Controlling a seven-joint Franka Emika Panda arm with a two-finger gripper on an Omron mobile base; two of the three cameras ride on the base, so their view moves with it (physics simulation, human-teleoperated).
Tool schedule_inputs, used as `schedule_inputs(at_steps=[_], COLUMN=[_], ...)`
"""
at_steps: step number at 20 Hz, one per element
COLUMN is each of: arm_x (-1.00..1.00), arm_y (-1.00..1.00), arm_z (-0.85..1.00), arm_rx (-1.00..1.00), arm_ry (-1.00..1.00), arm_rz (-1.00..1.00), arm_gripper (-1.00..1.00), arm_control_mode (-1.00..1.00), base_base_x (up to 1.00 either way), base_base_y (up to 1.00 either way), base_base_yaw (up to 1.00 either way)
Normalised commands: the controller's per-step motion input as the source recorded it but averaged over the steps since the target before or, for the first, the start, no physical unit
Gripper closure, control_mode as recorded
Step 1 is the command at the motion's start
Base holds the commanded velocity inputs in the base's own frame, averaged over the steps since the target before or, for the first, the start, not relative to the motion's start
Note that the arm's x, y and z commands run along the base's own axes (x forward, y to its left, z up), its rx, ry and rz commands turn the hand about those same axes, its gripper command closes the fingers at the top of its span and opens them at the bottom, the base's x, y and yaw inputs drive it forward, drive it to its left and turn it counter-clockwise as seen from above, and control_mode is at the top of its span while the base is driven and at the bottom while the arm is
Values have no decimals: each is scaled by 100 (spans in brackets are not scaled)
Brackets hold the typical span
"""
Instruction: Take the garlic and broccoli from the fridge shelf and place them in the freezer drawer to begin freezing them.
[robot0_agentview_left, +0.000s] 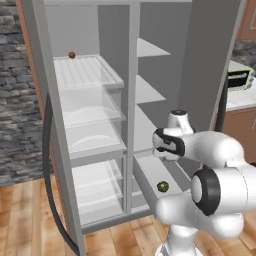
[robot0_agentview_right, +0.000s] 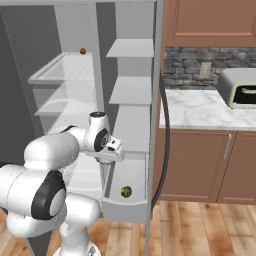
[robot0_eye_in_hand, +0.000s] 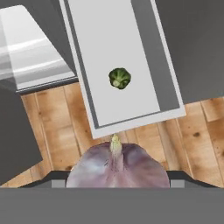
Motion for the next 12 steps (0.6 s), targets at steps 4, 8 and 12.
schedule_inputs(at_steps=[4, 8, 12], arm_x=[8, 25, 17], arm_y=[-18, -3, -21], arm_z=[-91, -68, -21], arm_rx=[0, 0, 3], arm_ry=[0, 8, 4], arm_rz=[0, 0, 0], arm_gripper=[100, 100, 100], arm_control_mode=[-100, -100, -100], base_base_x=[0, 0, 0], base_base_y=[0, 0, 0], base_base_yaw=[0, 0, 0])
